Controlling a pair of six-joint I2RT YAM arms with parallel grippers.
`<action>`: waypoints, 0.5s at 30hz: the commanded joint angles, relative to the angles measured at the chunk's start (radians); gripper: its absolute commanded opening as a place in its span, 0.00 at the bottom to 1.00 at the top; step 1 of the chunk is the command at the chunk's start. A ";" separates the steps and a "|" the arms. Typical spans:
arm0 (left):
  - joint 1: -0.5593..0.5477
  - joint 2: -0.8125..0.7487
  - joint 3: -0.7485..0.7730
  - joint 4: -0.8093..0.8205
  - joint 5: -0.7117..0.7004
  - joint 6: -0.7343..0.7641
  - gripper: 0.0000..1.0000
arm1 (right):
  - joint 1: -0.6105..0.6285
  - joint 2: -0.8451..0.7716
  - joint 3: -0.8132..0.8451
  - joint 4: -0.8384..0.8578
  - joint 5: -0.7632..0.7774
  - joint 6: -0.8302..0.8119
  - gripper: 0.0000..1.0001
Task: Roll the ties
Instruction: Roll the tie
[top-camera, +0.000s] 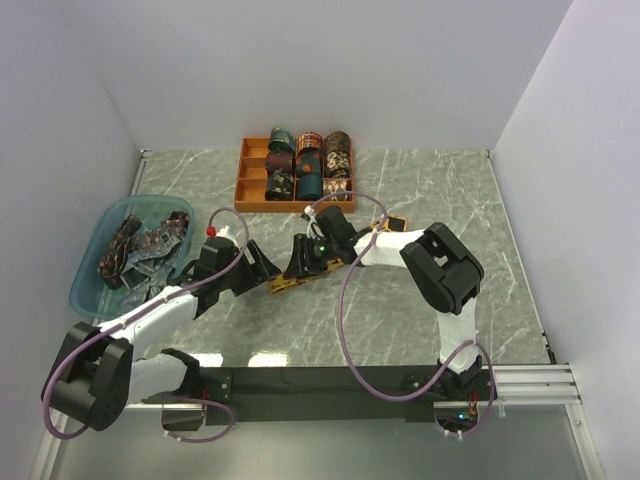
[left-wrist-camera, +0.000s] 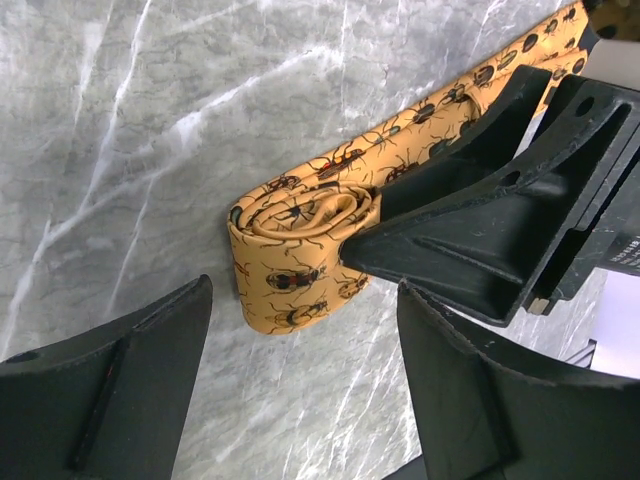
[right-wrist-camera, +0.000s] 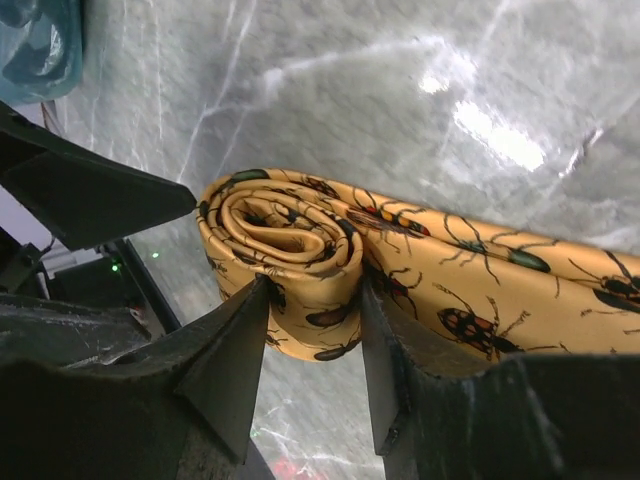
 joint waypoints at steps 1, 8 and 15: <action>0.004 0.015 -0.009 0.065 0.033 -0.016 0.79 | -0.016 0.013 -0.031 0.063 -0.027 0.039 0.48; 0.004 0.066 -0.038 0.135 0.048 -0.016 0.76 | -0.045 0.020 -0.030 0.081 -0.058 0.060 0.42; 0.002 0.150 -0.027 0.215 0.079 0.010 0.73 | -0.051 0.029 0.004 0.038 -0.083 0.030 0.40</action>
